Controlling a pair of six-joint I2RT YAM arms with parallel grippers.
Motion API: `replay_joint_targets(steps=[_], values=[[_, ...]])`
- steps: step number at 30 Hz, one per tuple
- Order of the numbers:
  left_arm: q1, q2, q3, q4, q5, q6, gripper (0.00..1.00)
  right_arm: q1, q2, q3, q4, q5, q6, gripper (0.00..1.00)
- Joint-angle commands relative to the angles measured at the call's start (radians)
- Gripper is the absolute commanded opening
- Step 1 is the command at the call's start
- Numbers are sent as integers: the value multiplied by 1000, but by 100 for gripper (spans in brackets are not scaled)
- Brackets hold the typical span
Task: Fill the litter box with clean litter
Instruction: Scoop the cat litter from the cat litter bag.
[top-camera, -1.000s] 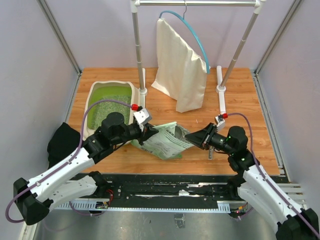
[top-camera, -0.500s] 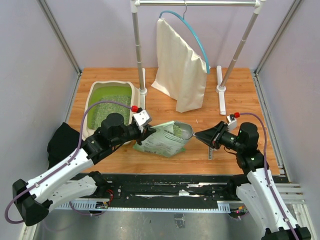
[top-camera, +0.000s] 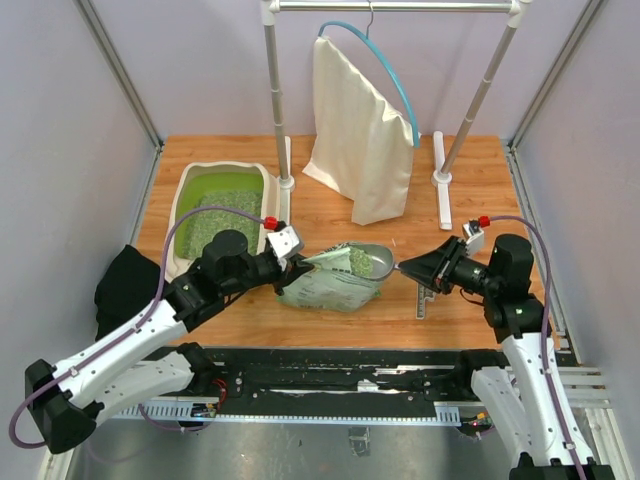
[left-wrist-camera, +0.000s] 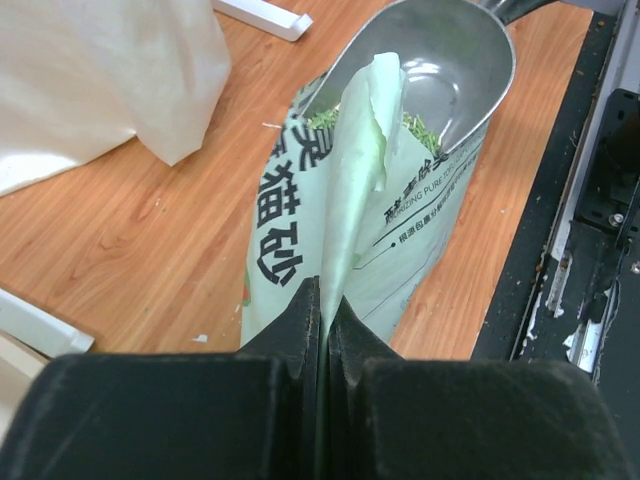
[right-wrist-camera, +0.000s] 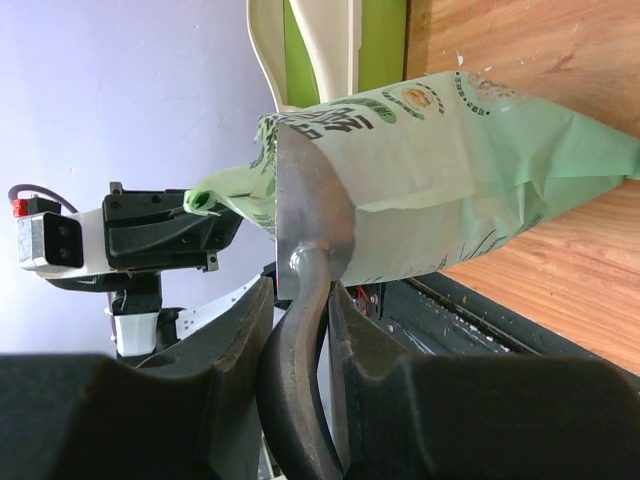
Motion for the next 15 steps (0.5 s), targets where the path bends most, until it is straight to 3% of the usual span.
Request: replay_joint_targets(steps=[1, 10, 15], values=[[6, 42, 58, 13, 32, -2, 1, -43, -3, 76, 35, -14, -16, 1], [-16, 63, 144, -19, -13, 11, 0, -52, 6, 84, 14, -36, -23, 1], [-16, 15, 126, -48, -70, 35, 1, -128, 18, 79, 15, -147, -27, 1]])
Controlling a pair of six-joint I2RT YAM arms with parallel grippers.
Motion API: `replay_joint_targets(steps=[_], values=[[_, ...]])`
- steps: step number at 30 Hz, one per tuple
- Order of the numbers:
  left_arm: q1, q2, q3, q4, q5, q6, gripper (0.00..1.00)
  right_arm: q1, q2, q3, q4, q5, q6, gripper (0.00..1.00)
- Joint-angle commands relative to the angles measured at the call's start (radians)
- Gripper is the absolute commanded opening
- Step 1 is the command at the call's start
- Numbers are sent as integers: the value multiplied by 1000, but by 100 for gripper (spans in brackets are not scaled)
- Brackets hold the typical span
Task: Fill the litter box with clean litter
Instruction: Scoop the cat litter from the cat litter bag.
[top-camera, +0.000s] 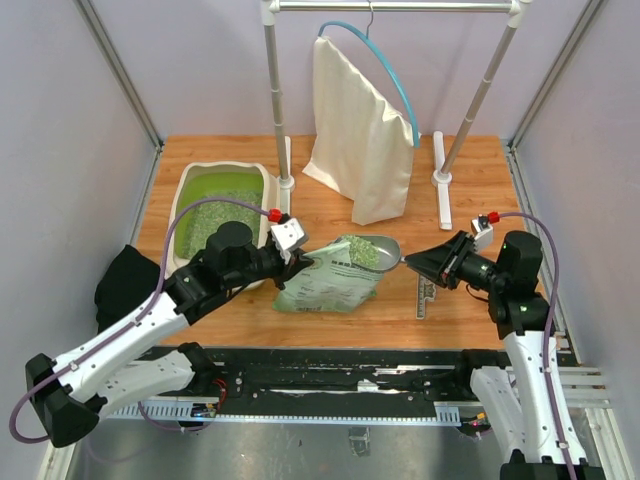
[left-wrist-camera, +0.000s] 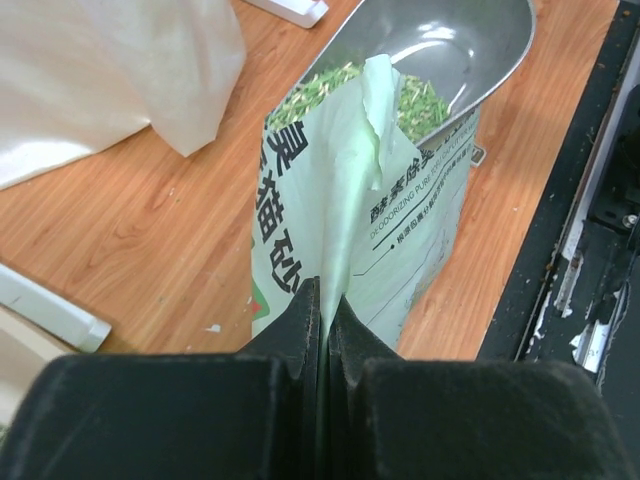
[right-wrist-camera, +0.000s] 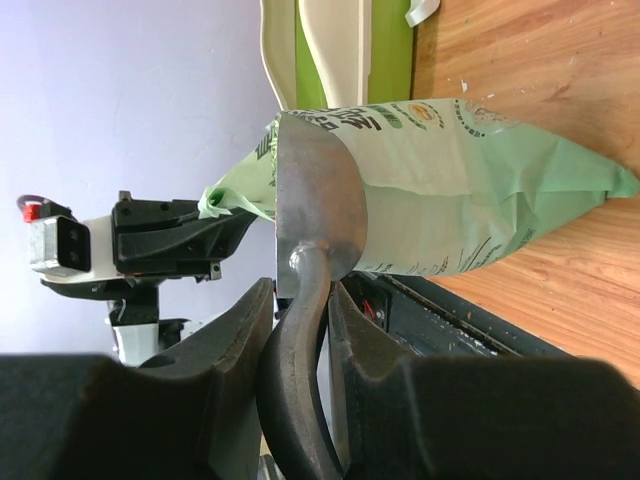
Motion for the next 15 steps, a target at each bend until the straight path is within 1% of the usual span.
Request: replay_joint_targets(steps=[1, 5, 8, 10, 12, 15], values=[[-7, -65, 25, 28, -65, 34, 1, -87, 3, 32, 28, -150, -10, 1], [-7, -77, 10, 49, -96, 35, 0, -121, 14, 39, -11, -236, -63, 1], [-7, -68, 11, 72, -77, 34, 1, -121, 19, 34, -59, -242, -117, 1], [-7, -62, 12, 94, -57, 27, 0, -120, 26, -20, -53, -242, -116, 1], [-7, -61, 12, 115, -38, 18, 1, -106, 30, -85, 46, -253, -59, 1], [-7, -65, 3, 144, -33, 5, 1, -54, 29, -166, 253, -240, 80, 1]])
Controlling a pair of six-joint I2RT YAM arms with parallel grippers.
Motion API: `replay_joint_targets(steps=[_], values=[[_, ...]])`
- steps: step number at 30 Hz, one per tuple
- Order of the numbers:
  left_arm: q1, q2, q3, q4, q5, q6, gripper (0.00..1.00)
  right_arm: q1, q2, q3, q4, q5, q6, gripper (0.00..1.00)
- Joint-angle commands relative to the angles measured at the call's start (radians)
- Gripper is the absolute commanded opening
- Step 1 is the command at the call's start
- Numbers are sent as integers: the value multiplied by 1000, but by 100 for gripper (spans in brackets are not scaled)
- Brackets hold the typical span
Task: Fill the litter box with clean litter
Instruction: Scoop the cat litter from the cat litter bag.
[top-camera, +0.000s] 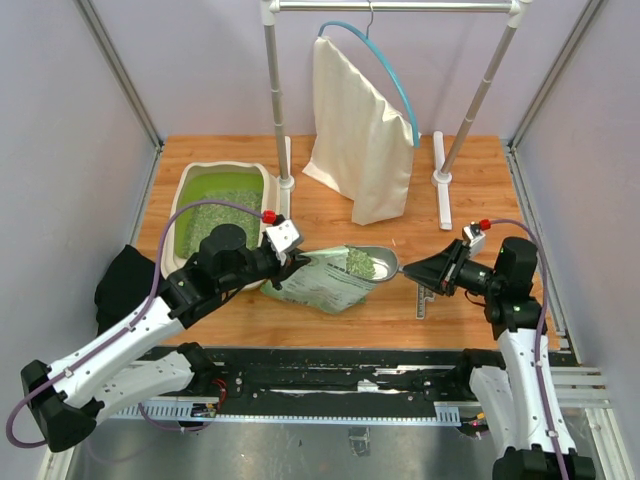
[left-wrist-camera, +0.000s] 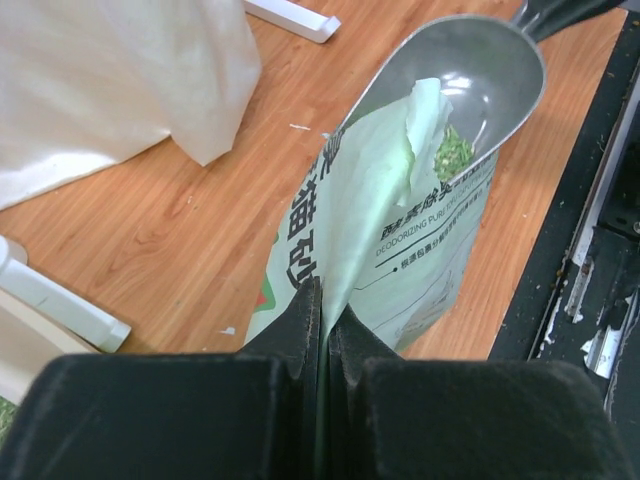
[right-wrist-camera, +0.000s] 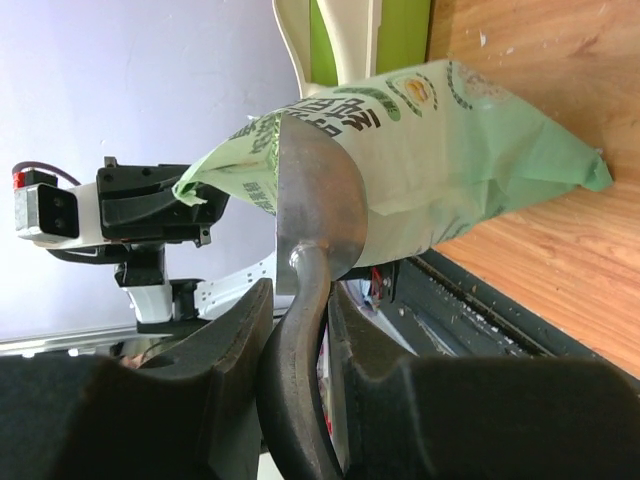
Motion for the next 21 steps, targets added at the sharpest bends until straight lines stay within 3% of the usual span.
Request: replay_joint_targets(steps=[1, 3, 7, 11, 12, 16, 19, 21], values=[[-7, -16, 5, 164, 10, -15, 1, 44, 9, -109, 281, -62, 160, 1], [-6, -19, 3, 163, -8, -16, 1, 18, 25, -115, 327, -131, 159, 1], [-7, -36, 1, 142, -22, -13, 1, -55, 1, -139, 262, -183, 102, 1], [-7, -42, -15, 168, -25, -20, 0, 63, -36, -276, 688, -22, 414, 1], [-7, -38, -17, 172, -26, -25, 0, 62, -36, -288, 717, -34, 439, 1], [-7, -37, -15, 169, -28, -38, 1, -71, -70, -290, 561, -174, 333, 1], [-7, -44, -32, 195, -28, -43, 1, 48, -83, -304, 617, 2, 396, 1], [-7, -39, -37, 218, -29, -55, 1, 72, -67, -267, 595, -18, 355, 1]])
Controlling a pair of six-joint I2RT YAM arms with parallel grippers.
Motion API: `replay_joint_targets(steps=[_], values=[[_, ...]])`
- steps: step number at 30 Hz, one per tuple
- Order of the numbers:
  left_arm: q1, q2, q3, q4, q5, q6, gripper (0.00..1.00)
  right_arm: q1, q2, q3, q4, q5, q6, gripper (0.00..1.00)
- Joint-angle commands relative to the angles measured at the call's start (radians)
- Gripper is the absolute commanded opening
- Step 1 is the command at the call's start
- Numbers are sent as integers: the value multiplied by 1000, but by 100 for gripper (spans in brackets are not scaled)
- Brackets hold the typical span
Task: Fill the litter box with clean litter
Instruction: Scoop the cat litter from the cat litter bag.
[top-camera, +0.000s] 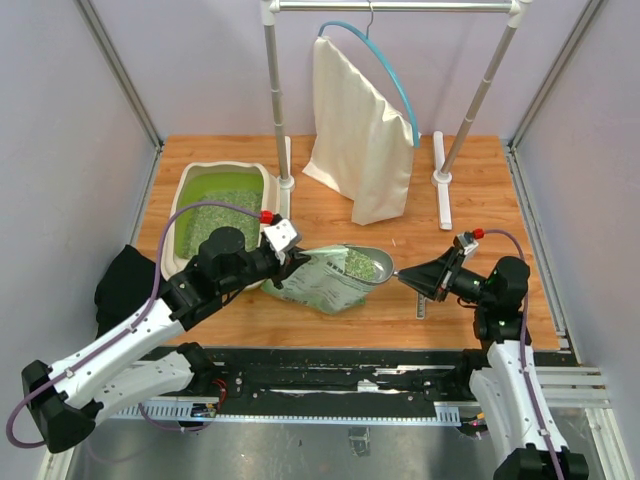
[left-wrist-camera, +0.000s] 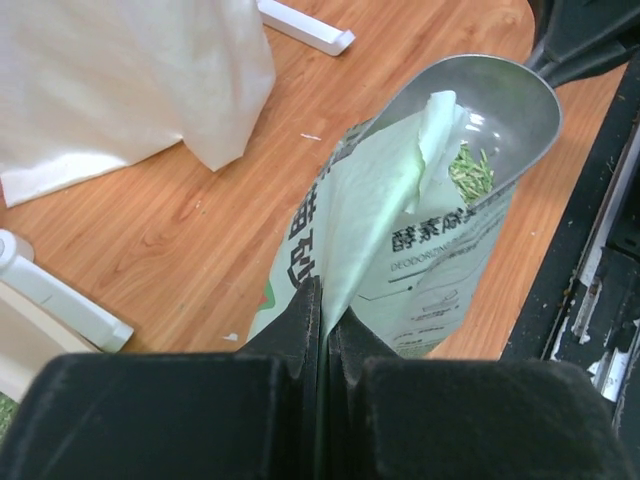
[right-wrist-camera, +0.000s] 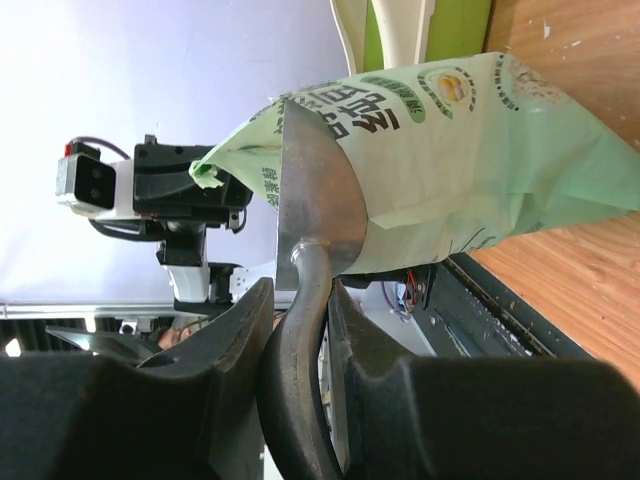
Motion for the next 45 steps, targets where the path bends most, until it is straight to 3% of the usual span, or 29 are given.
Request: replay_joint_targets(steps=[1, 2, 4, 5, 8, 10, 12, 14, 16, 18, 19, 21, 23, 25, 29, 37, 45], values=[[-2, -27, 1, 158, -10, -31, 1, 11, 9, 50, -18, -31, -53, 1], [-2, -24, 7, 148, -7, -32, 0, -74, 15, 81, -125, -119, -144, 1], [-2, -27, 13, 116, -14, -27, 1, -105, 30, 116, -291, -134, -264, 1], [-2, -32, 9, 110, -19, -24, 0, -82, 33, 116, -280, -101, -245, 1], [-2, -42, -10, 128, -25, -31, 1, 34, 33, 76, -2, 9, -41, 1], [-2, -38, -11, 135, -25, -34, 1, 38, 42, 105, -95, -14, -97, 1], [-2, -34, -1, 118, -31, -33, 1, -59, 34, 142, -258, -98, -234, 1], [-2, -39, -1, 106, -45, -28, 1, -120, 14, 122, -250, -103, -197, 1], [-2, -45, -17, 124, -61, -27, 1, -15, -11, 73, -39, 27, -35, 1], [-2, -39, -23, 153, -62, -37, 0, 100, -17, 85, -15, 94, -31, 1], [-2, -33, -20, 155, -59, -42, 0, 98, -16, 107, -80, 64, -75, 1], [-2, -26, -8, 130, -57, -50, 1, -28, -25, 121, -158, -20, -121, 1], [-2, -36, -14, 103, -75, -48, 1, -92, -43, 95, -103, -48, -67, 1], [-2, -62, -35, 104, -113, -47, 1, -68, -39, 71, -3, -49, 6, 1], [-2, -101, -50, 108, -149, -55, 1, -110, -44, 118, -181, -105, -124, 1], [-2, -96, -48, 108, -157, -61, 1, -111, -33, 180, -277, -90, -204, 1], [-2, -10, -36, 149, -206, -176, 0, -118, 28, 349, -361, -19, -281, 1]])
